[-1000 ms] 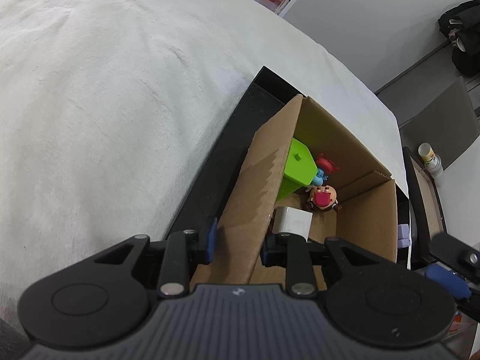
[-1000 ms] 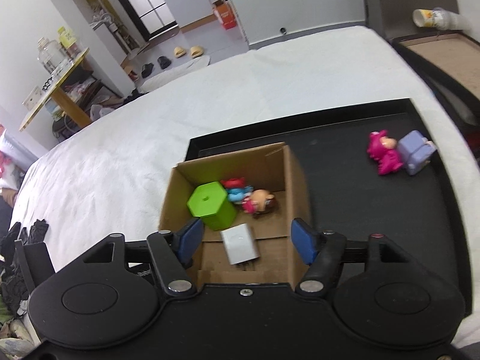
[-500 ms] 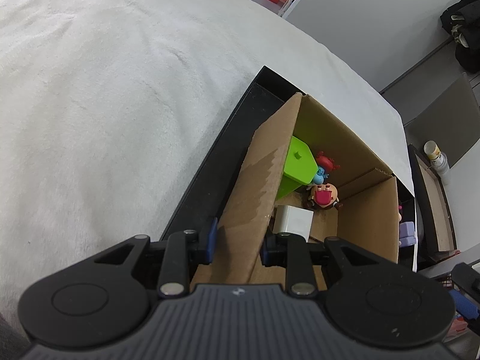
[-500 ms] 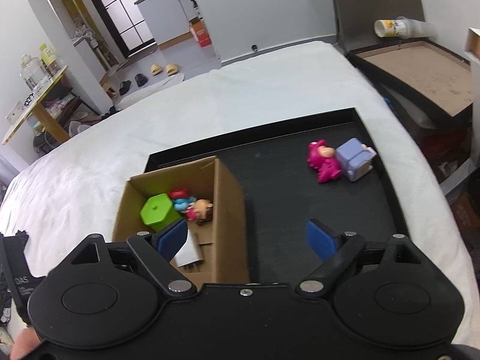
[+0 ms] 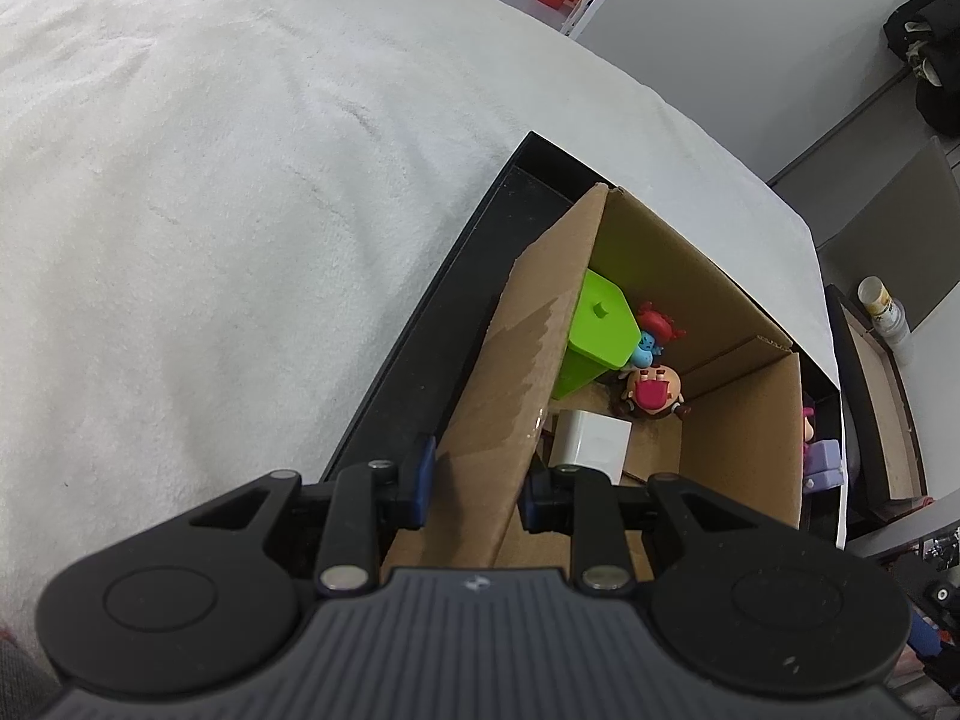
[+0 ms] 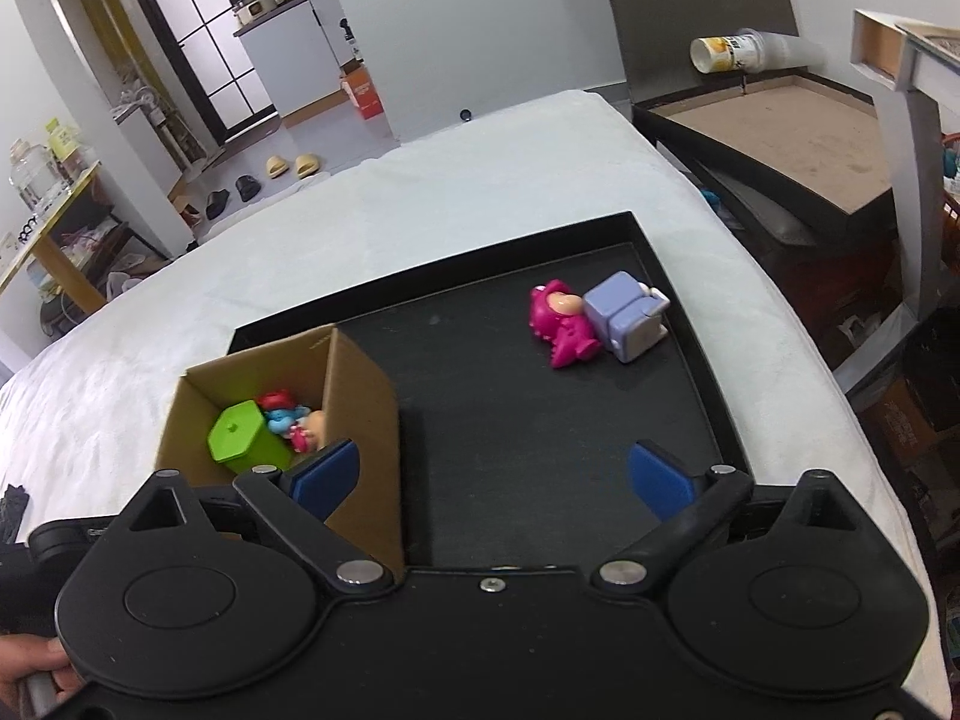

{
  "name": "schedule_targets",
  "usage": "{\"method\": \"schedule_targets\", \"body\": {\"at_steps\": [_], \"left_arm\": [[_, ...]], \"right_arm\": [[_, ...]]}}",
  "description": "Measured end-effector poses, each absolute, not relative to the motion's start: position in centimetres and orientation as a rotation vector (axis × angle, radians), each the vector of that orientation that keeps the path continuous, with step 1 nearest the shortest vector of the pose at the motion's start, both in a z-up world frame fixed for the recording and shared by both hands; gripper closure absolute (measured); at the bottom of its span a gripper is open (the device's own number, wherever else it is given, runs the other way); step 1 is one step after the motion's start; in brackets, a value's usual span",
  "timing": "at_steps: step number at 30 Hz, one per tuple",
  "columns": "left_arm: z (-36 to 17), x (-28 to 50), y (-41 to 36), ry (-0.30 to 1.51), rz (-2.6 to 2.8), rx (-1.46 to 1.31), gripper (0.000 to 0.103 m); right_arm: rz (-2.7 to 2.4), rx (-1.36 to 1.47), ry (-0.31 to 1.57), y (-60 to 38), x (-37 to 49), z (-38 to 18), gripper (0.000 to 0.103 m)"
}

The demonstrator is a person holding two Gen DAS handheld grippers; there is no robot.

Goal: Organize rigid objects
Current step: 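Move the right gripper to the pink hooded doll on the tray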

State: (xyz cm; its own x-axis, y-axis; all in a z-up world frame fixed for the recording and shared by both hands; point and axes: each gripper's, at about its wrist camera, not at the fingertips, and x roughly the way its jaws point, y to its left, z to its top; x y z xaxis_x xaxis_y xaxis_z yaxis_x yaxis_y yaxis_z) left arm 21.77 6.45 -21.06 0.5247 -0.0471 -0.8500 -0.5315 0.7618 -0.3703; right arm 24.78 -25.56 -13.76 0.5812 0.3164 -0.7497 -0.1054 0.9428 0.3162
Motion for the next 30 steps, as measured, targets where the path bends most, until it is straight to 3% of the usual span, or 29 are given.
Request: {"method": "schedule_targets", "body": {"at_steps": [14,30], "left_arm": [[-21.1,21.9,6.2,0.993,0.342,-0.658,0.079],[-21.2,22.2,5.8,0.998,0.349,-0.638,0.079]], "right_arm": [[0.261,0.362,0.892,-28.0,25.8,-17.8,0.007],[0.195,0.441,0.842,-27.6,30.1,-22.3,0.033]]}}
